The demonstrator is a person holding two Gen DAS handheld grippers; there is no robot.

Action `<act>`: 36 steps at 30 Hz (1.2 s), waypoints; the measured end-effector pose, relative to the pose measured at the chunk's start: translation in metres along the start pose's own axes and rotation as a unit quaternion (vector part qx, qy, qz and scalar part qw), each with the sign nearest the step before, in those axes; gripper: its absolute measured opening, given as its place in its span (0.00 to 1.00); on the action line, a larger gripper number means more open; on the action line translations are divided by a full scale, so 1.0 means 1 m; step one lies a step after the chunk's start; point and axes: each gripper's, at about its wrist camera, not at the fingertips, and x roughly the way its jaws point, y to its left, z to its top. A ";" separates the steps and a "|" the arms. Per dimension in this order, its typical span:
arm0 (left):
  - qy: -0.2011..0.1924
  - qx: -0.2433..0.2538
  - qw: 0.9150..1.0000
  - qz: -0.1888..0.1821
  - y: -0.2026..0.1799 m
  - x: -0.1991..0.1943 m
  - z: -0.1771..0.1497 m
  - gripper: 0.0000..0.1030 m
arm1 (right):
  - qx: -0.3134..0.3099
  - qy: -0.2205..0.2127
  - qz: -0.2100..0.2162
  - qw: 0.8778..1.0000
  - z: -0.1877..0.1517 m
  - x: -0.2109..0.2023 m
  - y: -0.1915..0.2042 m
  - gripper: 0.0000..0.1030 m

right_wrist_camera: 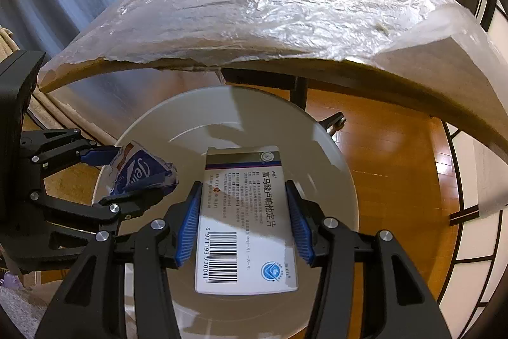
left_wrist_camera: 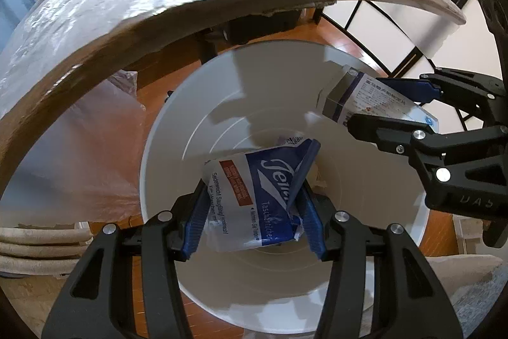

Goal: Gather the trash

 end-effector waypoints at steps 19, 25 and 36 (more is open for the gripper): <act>-0.208 -0.061 0.975 0.042 0.053 -0.144 0.070 0.98 | 0.036 -0.171 -0.045 0.984 0.100 -0.124 -0.053 0.96; -0.215 -0.136 0.963 0.092 0.129 -0.108 0.141 0.98 | 0.071 -0.153 -0.121 0.978 0.173 -0.077 -0.123 0.96; -0.158 -0.213 0.958 0.109 0.217 -0.038 0.197 0.98 | 0.106 -0.113 -0.166 0.974 0.224 -0.021 -0.191 0.96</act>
